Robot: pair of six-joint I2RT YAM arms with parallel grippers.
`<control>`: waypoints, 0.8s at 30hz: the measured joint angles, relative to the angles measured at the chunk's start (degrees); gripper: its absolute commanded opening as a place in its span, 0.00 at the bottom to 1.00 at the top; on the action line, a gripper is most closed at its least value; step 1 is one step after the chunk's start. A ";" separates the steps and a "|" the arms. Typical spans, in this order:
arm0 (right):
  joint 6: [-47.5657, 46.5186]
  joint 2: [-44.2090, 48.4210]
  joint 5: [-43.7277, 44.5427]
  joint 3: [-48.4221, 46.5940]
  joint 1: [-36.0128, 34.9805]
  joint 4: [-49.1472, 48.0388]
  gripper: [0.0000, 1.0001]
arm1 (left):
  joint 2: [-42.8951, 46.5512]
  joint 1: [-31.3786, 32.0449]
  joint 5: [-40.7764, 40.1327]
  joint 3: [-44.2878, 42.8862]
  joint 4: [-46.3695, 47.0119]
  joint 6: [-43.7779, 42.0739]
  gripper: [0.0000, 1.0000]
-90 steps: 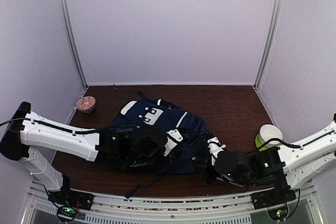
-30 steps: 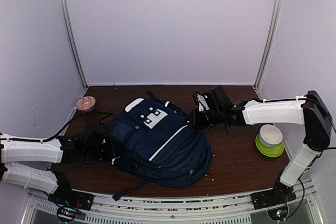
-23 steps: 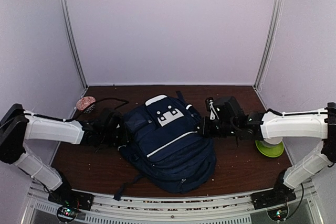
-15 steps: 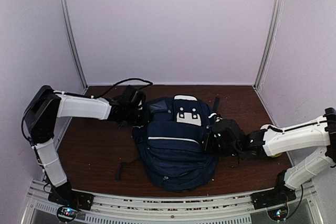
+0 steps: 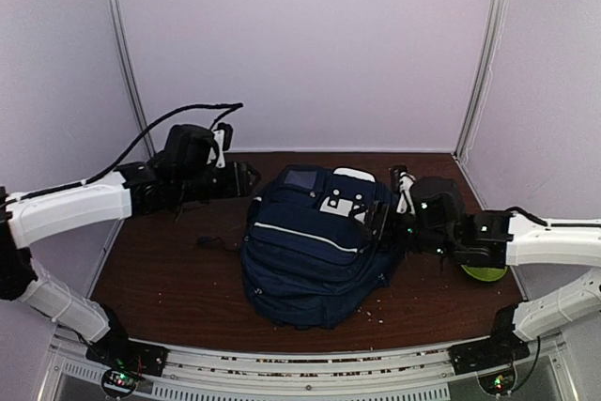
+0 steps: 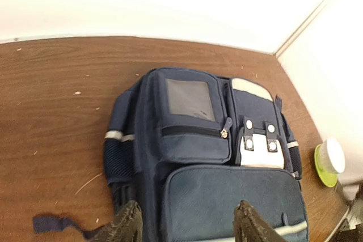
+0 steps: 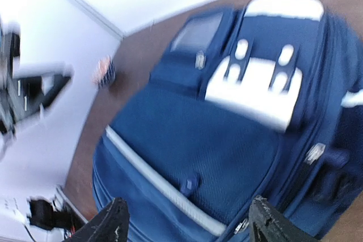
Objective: Pack the student bag
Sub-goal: Zip the student bag at the center of the board.
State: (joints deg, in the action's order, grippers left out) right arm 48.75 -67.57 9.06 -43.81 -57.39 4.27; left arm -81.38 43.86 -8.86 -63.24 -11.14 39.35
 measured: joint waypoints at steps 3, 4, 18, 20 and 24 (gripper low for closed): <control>-0.90 5.16 -0.02 1.70 5.90 -0.70 0.73 | 10.12 1.01 -2.29 9.14 -0.02 2.40 0.98; -1.03 6.27 -0.02 2.80 8.22 -1.09 0.73 | 12.24 1.68 -2.93 11.61 -0.26 3.30 0.98; 6.80 -4.55 1.25 13.05 12.44 -8.94 0.67 | 12.15 11.41 -3.65 26.71 1.70 14.82 0.98; 8.70 -5.22 1.51 15.41 12.44 -10.21 0.64 | 10.19 10.25 -1.77 26.75 3.39 14.84 0.95; 12.63 -8.13 0.76 18.03 11.78 -15.12 0.53 | 5.09 6.23 3.89 26.05 8.85 14.51 0.85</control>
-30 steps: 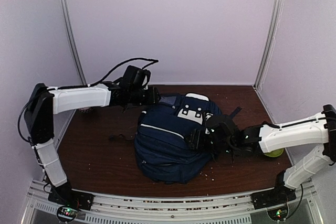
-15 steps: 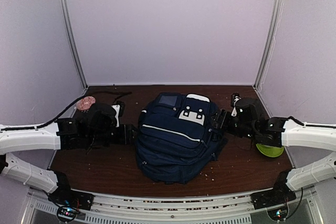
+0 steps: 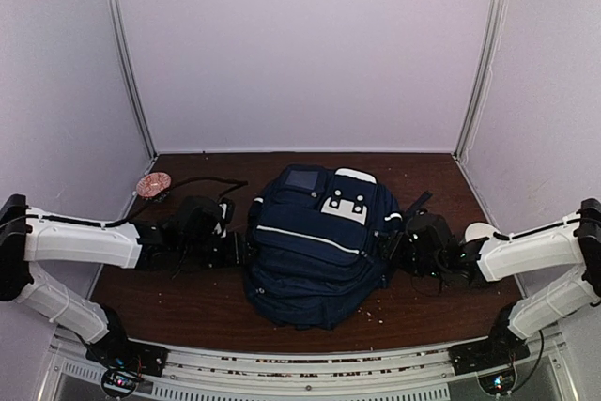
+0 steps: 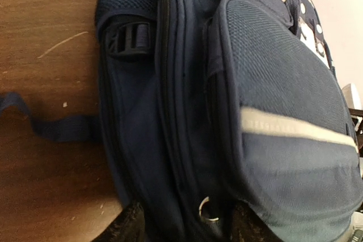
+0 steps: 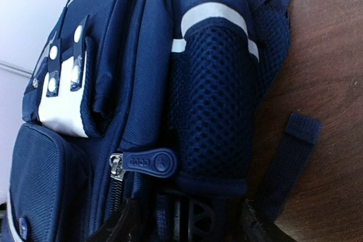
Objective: Pack the student bag
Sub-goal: Zip the student bag at the center of the board.
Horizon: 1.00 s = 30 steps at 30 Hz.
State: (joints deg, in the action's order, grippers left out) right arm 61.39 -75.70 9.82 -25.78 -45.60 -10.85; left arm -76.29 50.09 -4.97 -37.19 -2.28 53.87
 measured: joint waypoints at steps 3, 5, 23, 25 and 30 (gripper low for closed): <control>2.45 -2.73 -0.44 0.13 -1.53 -4.59 0.47 | -4.96 -2.56 4.70 -2.91 1.38 -1.49 0.63; 4.20 -4.35 0.35 0.13 -3.10 -7.23 0.45 | -8.15 -4.02 7.48 -5.49 1.44 -2.43 0.53; 2.71 2.14 2.12 -3.72 -13.86 -2.58 0.71 | -8.00 -11.37 2.91 -23.96 -7.56 -15.74 0.98; -1.60 7.19 2.21 -3.72 -14.10 2.51 0.70 | -0.46 -10.84 0.42 -21.70 -9.27 -15.96 0.98; -12.90 15.56 2.47 -4.44 -15.06 12.61 0.68 | 13.33 -8.90 -5.90 -16.68 -12.52 -16.02 0.98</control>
State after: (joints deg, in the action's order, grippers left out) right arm 48.49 -60.14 12.29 -30.22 -60.66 1.76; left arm -62.96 41.19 -10.87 -53.87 -14.81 37.85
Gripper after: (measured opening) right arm 0.693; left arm 0.978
